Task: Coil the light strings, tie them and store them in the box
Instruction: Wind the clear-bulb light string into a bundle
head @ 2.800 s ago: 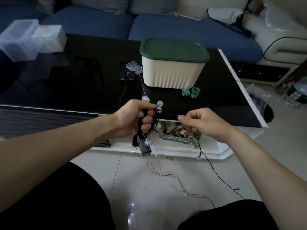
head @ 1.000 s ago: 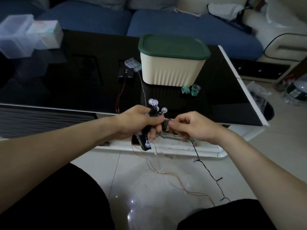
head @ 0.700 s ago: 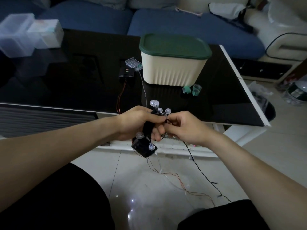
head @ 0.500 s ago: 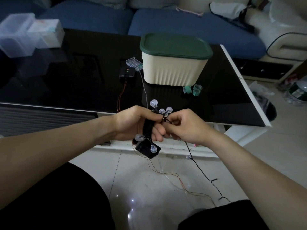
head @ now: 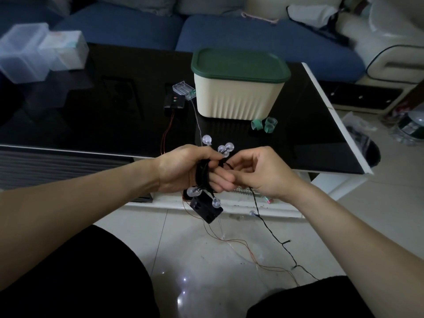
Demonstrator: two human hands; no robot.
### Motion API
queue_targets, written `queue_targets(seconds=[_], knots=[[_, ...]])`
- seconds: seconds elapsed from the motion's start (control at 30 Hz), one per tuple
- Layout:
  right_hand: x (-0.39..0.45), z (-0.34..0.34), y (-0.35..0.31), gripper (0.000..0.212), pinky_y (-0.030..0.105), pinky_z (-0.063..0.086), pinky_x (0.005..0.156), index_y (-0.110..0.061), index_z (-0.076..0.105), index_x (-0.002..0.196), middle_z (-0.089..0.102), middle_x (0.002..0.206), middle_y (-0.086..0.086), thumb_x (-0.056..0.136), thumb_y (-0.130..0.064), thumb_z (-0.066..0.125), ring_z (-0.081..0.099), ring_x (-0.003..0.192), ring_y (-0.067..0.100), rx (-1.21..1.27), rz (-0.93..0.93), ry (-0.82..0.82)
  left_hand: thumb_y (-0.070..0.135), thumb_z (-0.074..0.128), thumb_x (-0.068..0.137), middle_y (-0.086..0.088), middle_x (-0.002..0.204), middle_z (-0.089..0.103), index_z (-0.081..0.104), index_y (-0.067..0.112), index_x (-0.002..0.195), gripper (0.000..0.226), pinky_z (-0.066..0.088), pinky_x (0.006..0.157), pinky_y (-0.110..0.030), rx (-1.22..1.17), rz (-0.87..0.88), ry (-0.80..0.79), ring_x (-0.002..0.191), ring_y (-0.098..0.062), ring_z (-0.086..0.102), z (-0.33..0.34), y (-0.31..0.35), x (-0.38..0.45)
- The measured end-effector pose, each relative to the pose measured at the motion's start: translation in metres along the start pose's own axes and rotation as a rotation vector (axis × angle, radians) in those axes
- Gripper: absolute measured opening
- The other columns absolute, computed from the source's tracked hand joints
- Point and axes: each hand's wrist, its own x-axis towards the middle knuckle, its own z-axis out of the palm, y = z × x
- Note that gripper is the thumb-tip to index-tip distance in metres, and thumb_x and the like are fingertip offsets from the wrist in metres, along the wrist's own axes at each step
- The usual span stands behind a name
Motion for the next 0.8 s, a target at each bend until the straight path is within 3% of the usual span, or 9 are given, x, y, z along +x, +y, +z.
queue_targets(seconds=[0.07,0.17,0.23,0.3,0.4,0.5,0.63,0.73,0.8], knots=[[-0.001,-0.001,0.001,0.01,0.058,0.055,0.076,-0.003,0.074,0.094,0.073,0.083,0.02,0.085,-0.003,0.077,0.066,0.07,0.017,-0.013,-0.005,-0.015,0.023,0.055,0.09,-0.018,0.073,0.069,0.056,0.008,0.067,0.028,0.056,0.059,-0.027,0.037,-0.005,0.041,0.062,-0.025,0.069,0.005,0.002,-0.001],[-0.002,-0.002,0.002,0.01,0.059,0.054,0.079,-0.003,0.075,0.095,0.074,0.077,0.005,0.086,-0.006,0.076,0.067,0.071,0.019,0.009,0.028,-0.036,0.024,0.051,0.098,-0.007,0.052,0.057,0.067,0.007,0.068,0.038,0.045,0.05,-0.023,0.115,0.01,0.094,0.042,-0.017,0.051,0.009,0.002,-0.003],[-0.002,-0.003,0.002,0.009,0.058,0.055,0.081,-0.003,0.075,0.095,0.075,0.079,0.006,0.087,-0.008,0.075,0.069,0.074,0.023,0.041,0.066,-0.062,0.025,0.054,0.095,-0.004,0.048,0.048,0.064,0.005,0.074,0.031,0.039,0.044,-0.021,0.099,0.003,0.098,0.037,-0.014,0.042,0.009,0.004,-0.004],[-0.002,-0.005,0.002,0.013,0.047,0.054,0.081,0.0,0.075,0.092,0.076,0.081,0.011,0.09,-0.013,0.073,0.07,0.076,0.024,0.068,0.107,-0.096,0.027,0.054,0.091,-0.001,0.048,0.039,0.054,0.01,0.071,0.026,0.035,0.038,-0.02,0.022,-0.046,0.072,0.036,-0.013,0.038,0.008,0.007,-0.005],[-0.004,-0.009,0.001,0.04,0.032,0.051,0.083,-0.006,0.075,0.084,0.076,0.082,0.012,0.087,-0.045,0.069,0.069,0.077,0.014,-0.039,0.207,-0.193,0.027,0.052,0.091,0.001,0.048,0.032,0.045,0.016,0.064,0.03,0.032,0.037,-0.022,-0.124,-0.072,0.119,0.037,-0.015,0.034,0.001,0.011,-0.004],[-0.005,-0.013,0.004,0.067,0.038,0.054,0.081,-0.007,0.072,0.089,0.07,0.073,0.008,0.077,-0.071,0.056,0.067,0.07,0.014,-0.088,0.367,-0.287,0.027,0.055,0.084,0.001,0.056,0.033,0.044,0.017,0.064,0.025,0.031,0.04,-0.023,-0.236,0.043,0.212,0.042,-0.015,0.033,-0.008,0.014,-0.005],[-0.001,-0.019,0.018,0.064,0.031,0.051,0.062,-0.002,0.07,0.092,0.057,0.06,0.003,0.1,-0.059,0.042,0.056,0.059,0.019,-0.048,0.459,-0.172,0.03,0.057,0.076,-0.003,0.063,0.043,0.047,0.015,0.066,0.021,0.041,0.052,-0.026,-0.356,0.156,0.272,0.052,-0.02,0.045,-0.018,0.016,-0.007],[0.0,-0.014,0.018,0.055,0.027,0.042,0.055,-0.004,0.066,0.081,0.049,0.053,-0.002,0.108,-0.043,0.037,0.046,0.05,0.013,-0.104,0.398,-0.086,0.029,0.057,0.077,-0.009,0.071,0.058,0.048,0.014,0.071,0.019,0.045,0.066,-0.028,-0.368,0.208,0.283,0.062,-0.024,0.061,-0.02,0.018,-0.009],[0.0,-0.005,0.014,0.051,0.026,0.036,0.053,-0.009,0.065,0.073,0.045,0.048,-0.007,0.108,-0.037,0.04,0.039,0.044,0.008,-0.181,0.335,-0.079,0.028,0.055,0.08,-0.015,0.087,0.07,0.049,0.012,0.074,0.017,0.048,0.074,-0.03,-0.357,0.225,0.283,0.077,-0.028,0.07,-0.02,0.019,-0.008]])
